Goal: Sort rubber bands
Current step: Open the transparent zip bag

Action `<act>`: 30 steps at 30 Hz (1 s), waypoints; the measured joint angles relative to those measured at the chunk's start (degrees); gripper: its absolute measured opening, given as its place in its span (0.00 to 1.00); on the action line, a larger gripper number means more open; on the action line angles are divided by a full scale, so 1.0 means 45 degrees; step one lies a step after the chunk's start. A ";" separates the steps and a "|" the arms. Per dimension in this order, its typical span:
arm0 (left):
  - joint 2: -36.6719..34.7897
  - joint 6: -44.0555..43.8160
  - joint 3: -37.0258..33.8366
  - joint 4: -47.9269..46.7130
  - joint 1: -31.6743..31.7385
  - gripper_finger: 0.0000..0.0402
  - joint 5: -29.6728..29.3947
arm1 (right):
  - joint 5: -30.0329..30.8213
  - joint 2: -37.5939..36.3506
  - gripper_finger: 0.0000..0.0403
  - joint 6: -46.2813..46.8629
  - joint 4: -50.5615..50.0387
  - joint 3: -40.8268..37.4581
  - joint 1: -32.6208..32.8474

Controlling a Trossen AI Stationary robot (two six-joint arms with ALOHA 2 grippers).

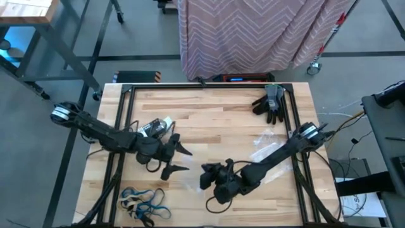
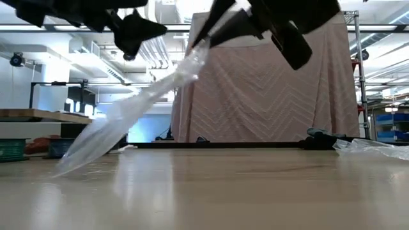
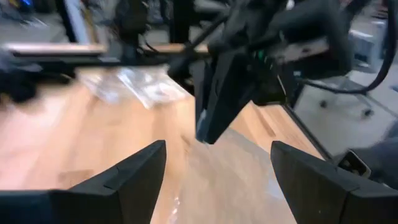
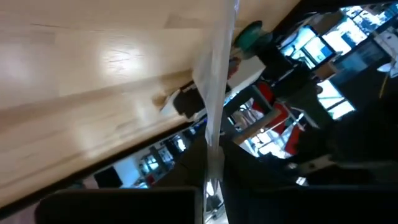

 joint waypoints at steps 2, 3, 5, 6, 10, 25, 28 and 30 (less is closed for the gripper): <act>0.0398 -0.0104 0.0146 -0.0030 0.0154 0.70 0.0589 | -0.0078 0.0154 0.03 -0.0340 -0.0050 0.0351 0.0034; 0.0626 -0.0122 0.0255 -0.0016 0.0235 0.70 0.0745 | -0.0181 0.0216 0.03 -0.0383 -0.0037 0.0528 0.0039; 0.1017 -0.0125 0.0423 -0.0081 0.0391 0.69 0.0944 | -0.0309 0.0273 0.03 -0.0434 -0.0056 0.0786 0.0085; 0.1172 -0.0125 0.0489 -0.0179 0.0485 0.69 0.1029 | -0.0371 0.0287 0.03 -0.0458 -0.0036 0.0896 0.0090; 0.1786 -0.0129 0.0843 -0.0486 0.0807 0.68 0.1523 | -0.0471 0.0288 0.03 -0.0573 -0.0032 0.1059 0.0128; 0.3696 0.0302 0.1943 -0.0457 0.0953 0.47 0.3050 | -0.0568 0.0288 0.03 -0.0053 -0.0007 0.1110 0.0043; 0.3799 0.0318 0.2130 -0.0765 0.0953 0.30 0.3066 | -0.0570 0.0288 0.04 0.0749 -0.0016 0.1110 0.0053; 0.3773 0.0322 0.2268 -0.1064 0.0958 0.16 0.3066 | -0.0568 0.0288 0.05 0.1400 -0.0057 0.1110 0.0057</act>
